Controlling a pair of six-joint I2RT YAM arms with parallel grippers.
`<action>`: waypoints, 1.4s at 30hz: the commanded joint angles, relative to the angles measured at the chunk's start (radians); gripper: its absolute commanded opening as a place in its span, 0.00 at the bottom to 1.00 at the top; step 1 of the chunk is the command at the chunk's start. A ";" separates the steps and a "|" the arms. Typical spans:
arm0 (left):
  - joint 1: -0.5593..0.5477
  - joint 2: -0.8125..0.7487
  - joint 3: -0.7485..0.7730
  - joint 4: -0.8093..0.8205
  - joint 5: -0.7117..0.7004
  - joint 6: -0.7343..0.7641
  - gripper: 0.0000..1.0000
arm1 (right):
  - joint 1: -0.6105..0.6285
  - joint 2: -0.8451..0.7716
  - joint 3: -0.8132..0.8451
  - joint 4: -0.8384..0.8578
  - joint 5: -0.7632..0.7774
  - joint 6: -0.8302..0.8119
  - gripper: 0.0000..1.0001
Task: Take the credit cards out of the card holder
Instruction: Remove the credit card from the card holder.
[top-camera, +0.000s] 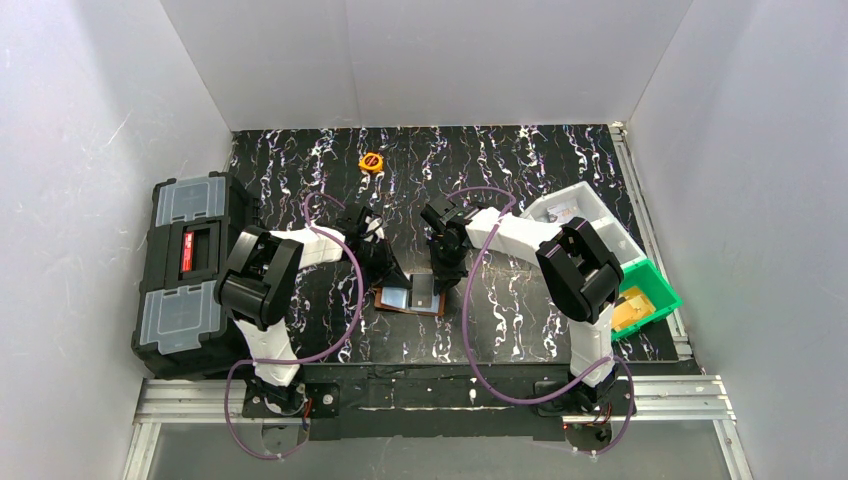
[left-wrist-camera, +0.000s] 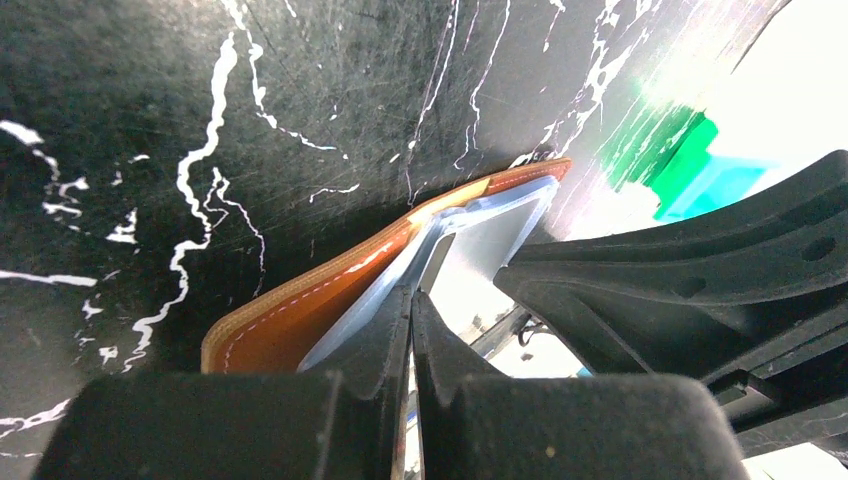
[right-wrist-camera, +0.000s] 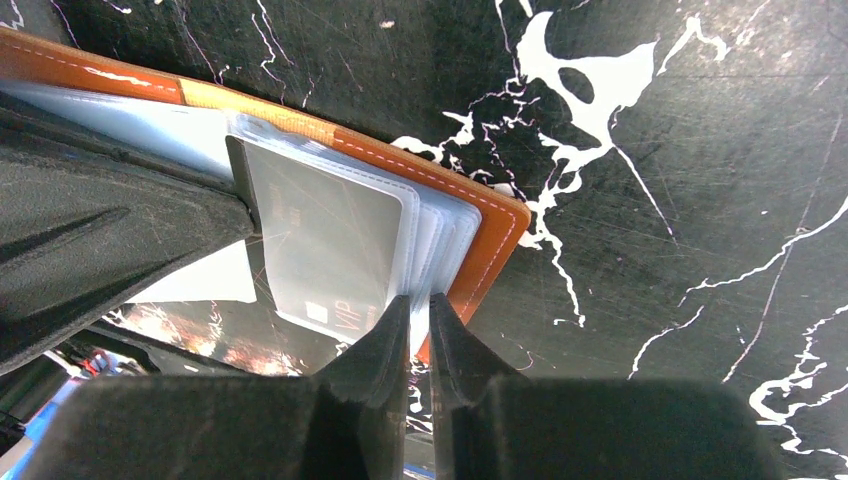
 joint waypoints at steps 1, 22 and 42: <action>0.018 -0.038 -0.010 -0.050 -0.060 0.034 0.00 | 0.011 0.098 -0.067 -0.030 0.096 -0.018 0.17; 0.035 -0.026 -0.022 0.011 0.024 0.031 0.19 | 0.008 0.108 -0.057 -0.031 0.088 -0.026 0.16; 0.007 0.002 -0.042 0.057 0.039 0.001 0.03 | 0.008 0.115 -0.054 -0.029 0.083 -0.030 0.16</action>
